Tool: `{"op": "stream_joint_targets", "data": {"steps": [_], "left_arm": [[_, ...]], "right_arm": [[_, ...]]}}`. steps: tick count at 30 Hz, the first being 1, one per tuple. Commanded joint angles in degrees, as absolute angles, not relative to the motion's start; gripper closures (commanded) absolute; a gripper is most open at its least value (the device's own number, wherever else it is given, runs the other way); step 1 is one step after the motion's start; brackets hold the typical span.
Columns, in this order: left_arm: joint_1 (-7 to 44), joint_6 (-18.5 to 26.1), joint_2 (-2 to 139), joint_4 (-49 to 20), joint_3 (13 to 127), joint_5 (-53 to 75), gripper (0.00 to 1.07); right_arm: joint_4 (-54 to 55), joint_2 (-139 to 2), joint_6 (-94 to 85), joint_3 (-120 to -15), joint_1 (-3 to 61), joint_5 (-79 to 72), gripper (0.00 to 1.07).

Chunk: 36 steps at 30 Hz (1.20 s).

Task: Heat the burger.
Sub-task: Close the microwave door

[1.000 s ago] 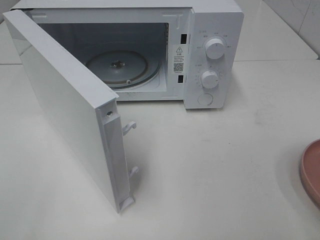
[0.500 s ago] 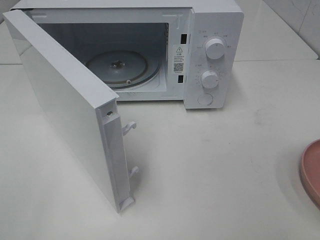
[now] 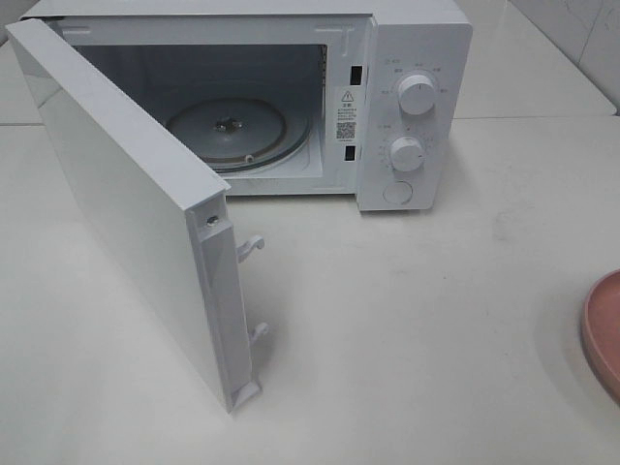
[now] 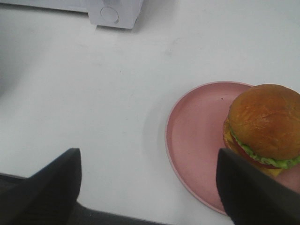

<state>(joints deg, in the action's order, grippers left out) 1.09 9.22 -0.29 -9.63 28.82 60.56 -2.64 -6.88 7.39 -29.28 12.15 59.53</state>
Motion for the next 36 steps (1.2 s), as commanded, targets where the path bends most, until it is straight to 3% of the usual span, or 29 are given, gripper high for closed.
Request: {"op": "stream_joint_targets", "data": {"steps": [1,36], "left_arm": [[1.09,8.71,-1.43,-9.68,28.71,59.70,0.06],[1.09,8.71,-1.38,-9.57,28.71,59.70,0.07]], "right_arm": [[-2.35,-2.92,6.65,-29.11,9.68,59.47,0.31],[-2.41,1.72,6.53,-29.05,8.88,59.47,0.31]]}}
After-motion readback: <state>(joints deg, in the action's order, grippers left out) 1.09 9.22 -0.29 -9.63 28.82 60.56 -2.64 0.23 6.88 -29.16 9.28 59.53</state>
